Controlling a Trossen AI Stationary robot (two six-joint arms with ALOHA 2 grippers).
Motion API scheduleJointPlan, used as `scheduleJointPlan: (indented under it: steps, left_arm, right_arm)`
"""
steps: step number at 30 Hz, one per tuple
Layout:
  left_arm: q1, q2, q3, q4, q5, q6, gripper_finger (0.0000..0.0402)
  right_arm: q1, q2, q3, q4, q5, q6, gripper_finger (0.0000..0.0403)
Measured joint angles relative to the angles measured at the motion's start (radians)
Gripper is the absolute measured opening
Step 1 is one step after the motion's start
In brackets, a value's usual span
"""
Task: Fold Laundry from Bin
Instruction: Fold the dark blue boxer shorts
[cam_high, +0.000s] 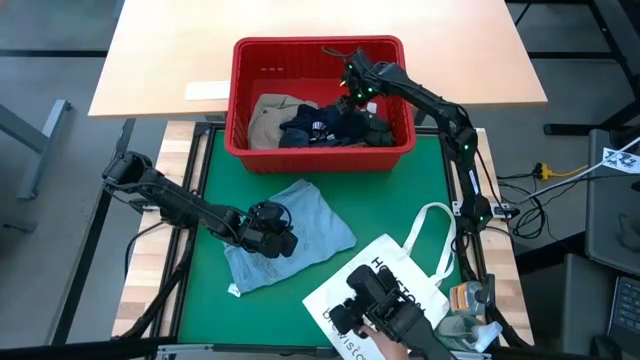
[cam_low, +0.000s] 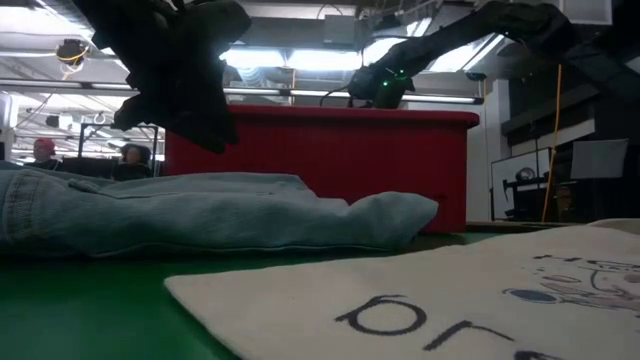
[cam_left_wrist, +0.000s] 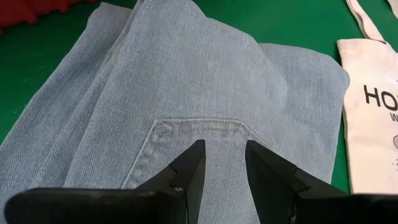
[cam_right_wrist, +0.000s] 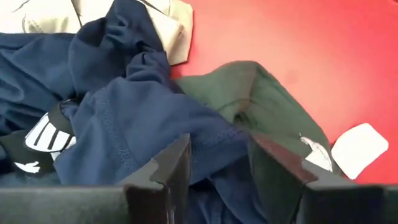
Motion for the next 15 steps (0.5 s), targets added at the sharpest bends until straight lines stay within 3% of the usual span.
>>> scheduleJointPlan:
  steps: [15]
  left_arm:
    - [0.000,0.000,0.000,0.000,0.000,0.000,0.0110]
  right_arm:
    - [0.000,0.000,0.000,-0.058,0.000,0.035,0.0161]
